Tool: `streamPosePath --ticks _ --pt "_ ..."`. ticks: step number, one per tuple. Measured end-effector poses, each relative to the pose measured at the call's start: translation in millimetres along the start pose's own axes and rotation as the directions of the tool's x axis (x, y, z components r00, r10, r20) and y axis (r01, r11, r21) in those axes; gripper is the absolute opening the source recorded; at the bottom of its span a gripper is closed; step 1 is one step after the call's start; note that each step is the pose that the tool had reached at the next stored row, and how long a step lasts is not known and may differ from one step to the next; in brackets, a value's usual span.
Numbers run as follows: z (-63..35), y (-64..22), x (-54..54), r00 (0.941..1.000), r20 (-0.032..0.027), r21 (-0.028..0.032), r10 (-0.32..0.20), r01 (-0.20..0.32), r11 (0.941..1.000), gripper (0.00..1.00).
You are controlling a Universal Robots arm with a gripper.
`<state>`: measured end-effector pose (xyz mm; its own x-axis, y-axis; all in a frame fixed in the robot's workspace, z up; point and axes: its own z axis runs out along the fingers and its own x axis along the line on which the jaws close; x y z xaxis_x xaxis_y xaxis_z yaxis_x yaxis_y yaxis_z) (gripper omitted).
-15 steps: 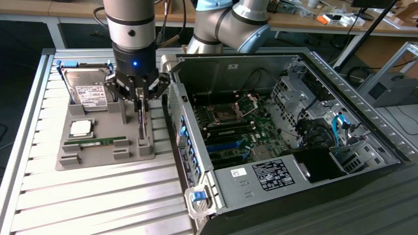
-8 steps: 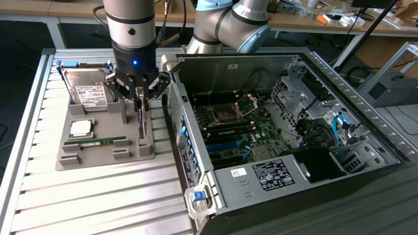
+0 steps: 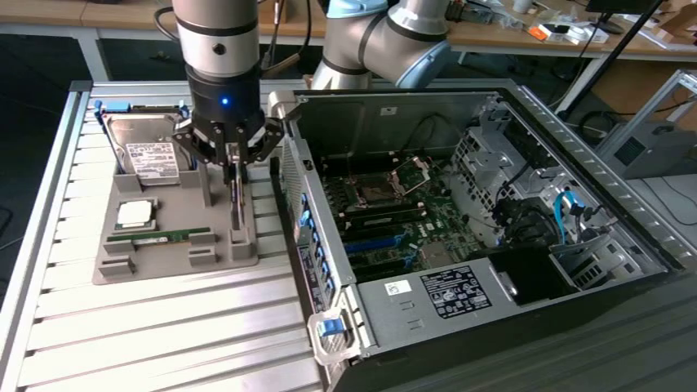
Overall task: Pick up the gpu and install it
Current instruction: 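Pick up the gpu and move the gpu toward the slot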
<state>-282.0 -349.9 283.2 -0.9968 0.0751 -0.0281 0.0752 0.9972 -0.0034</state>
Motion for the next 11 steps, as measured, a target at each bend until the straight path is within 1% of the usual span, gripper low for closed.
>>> streamPosePath --ticks 11 --pt "-4.4 0.0 -0.1 1.0000 0.0000 0.0000 0.000 0.000 1.0000 0.27"
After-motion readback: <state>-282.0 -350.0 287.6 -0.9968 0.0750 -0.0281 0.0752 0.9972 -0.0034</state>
